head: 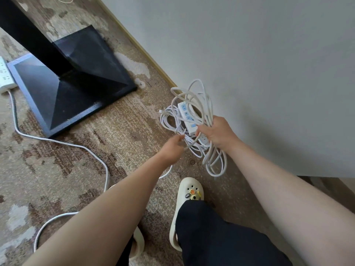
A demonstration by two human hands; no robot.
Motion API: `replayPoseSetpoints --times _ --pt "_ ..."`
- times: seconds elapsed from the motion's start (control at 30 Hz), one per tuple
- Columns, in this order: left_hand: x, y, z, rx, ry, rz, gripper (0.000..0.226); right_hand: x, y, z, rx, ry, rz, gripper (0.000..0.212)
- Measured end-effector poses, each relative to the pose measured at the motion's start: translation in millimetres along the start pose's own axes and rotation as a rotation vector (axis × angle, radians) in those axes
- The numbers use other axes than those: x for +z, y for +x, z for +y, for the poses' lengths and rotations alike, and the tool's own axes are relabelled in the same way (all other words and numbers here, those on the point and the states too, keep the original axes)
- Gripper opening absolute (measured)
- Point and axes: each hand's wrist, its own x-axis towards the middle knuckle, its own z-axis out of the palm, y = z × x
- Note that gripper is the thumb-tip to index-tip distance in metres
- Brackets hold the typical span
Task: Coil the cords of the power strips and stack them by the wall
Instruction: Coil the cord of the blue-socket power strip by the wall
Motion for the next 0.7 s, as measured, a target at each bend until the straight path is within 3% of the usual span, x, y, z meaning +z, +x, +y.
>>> replayPoseSetpoints --times 0.07,0.13,0.27,0.37,0.47,0.7 --pt "4.8 -0.5 -5.2 0.01 0.113 -0.161 0.046 3.1 4.0 -4.6 -0.012 -0.02 0.021 0.02" --pt "7.3 -0.3 -13.0 0.023 0.162 -0.222 0.034 4.1 9.1 -4.9 -0.027 -0.04 0.063 0.022" --pt "-2.7 -4.6 -38.2 0.048 0.193 -0.236 0.02 -2.5 14.6 0.0 -0.024 -0.022 0.158 0.023" --pt "-11.3 -7.4 -51.5 0.067 0.182 -0.208 0.024 -4.5 16.5 0.4 0.003 0.031 0.19 0.011" --pt "-5.2 -9.8 -51.9 0.061 0.184 -0.215 0.027 3.2 19.4 -5.8 -0.002 0.069 0.216 0.014" --pt "9.5 -11.5 -55.9 0.113 0.339 -0.25 0.031 10.1 26.1 -10.6 -0.031 -0.056 0.142 0.015"
